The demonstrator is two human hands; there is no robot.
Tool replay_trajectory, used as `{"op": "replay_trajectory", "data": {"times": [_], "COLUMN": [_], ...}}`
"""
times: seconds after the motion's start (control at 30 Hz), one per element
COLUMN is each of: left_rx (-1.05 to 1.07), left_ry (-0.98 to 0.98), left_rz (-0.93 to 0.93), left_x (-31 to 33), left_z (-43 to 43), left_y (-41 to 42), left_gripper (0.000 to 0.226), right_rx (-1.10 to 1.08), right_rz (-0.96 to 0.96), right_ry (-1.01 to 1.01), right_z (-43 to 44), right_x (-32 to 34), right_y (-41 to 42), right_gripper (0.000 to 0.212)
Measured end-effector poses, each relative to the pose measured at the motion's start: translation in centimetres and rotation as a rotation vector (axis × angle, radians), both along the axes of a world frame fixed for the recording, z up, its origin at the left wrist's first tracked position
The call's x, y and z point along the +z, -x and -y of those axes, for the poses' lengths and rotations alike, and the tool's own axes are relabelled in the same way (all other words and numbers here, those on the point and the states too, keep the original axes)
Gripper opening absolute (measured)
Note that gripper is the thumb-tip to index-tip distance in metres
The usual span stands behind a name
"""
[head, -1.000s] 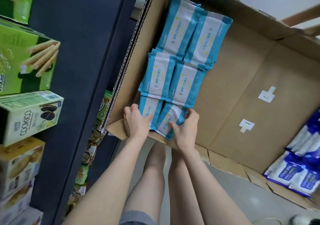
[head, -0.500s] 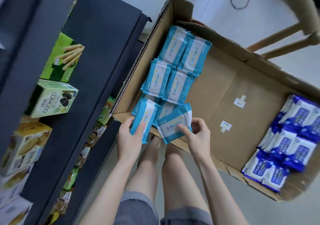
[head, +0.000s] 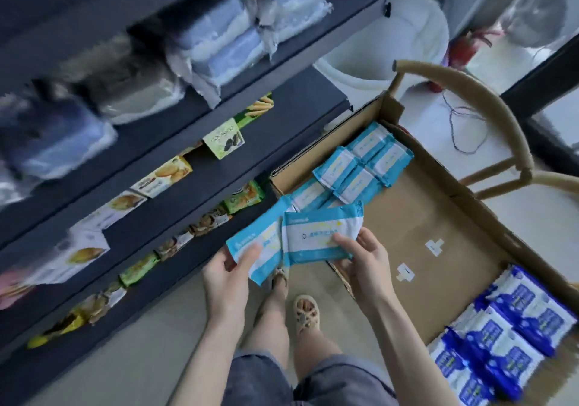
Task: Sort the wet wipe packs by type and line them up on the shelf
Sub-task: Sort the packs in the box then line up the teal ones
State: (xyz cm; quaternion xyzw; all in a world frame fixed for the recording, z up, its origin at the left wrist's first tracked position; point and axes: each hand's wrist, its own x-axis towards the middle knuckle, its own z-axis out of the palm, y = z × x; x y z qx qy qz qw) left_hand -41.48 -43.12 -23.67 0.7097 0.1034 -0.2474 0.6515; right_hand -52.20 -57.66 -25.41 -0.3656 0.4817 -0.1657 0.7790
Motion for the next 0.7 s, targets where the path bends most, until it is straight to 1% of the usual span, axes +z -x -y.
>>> {"op": "replay_trajectory", "data": {"times": [0.07, 0.13, 0.27, 0.4, 0.5, 0.6, 0.7], "left_rx": [0.1, 0.203, 0.363, 0.479, 0.524, 0.524, 0.51], "left_ry": [0.059, 0.09, 0.065, 0.055, 0.04, 0.064, 0.008], "left_rz": [0.019, 0.067, 0.217, 0.351, 0.453, 0.525, 0.588], "left_x": [2.5, 5.1, 9.3, 13.1, 16.1, 18.6, 20.5], "left_z": [-2.5, -5.2, -11.7, -18.4, -23.6, -28.9, -34.5], "left_y": [0.3, -0.1, -2.0, -4.4, -7.0, -9.9, -13.4], "left_gripper": [0.009, 0.006, 0.004, 0.007, 0.006, 0.008, 0.009], "right_rx": [0.071, 0.164, 0.379, 0.53, 0.593, 0.644, 0.654], "right_rz": [0.039, 0.072, 0.176, 0.268, 0.338, 0.411, 0.466], "right_ry": [0.013, 0.053, 0.16, 0.258, 0.306, 0.363, 0.414], "right_z": [-1.7, -3.4, -7.7, -13.1, -17.9, -23.5, -28.9], "right_x": [2.1, 4.5, 9.5, 14.1, 17.1, 19.5, 21.4], "right_y": [-0.8, -2.6, -7.5, -13.2, -17.4, -21.3, -24.8], "right_gripper": [0.013, 0.019, 0.017, 0.02, 0.02, 0.021, 0.026]}}
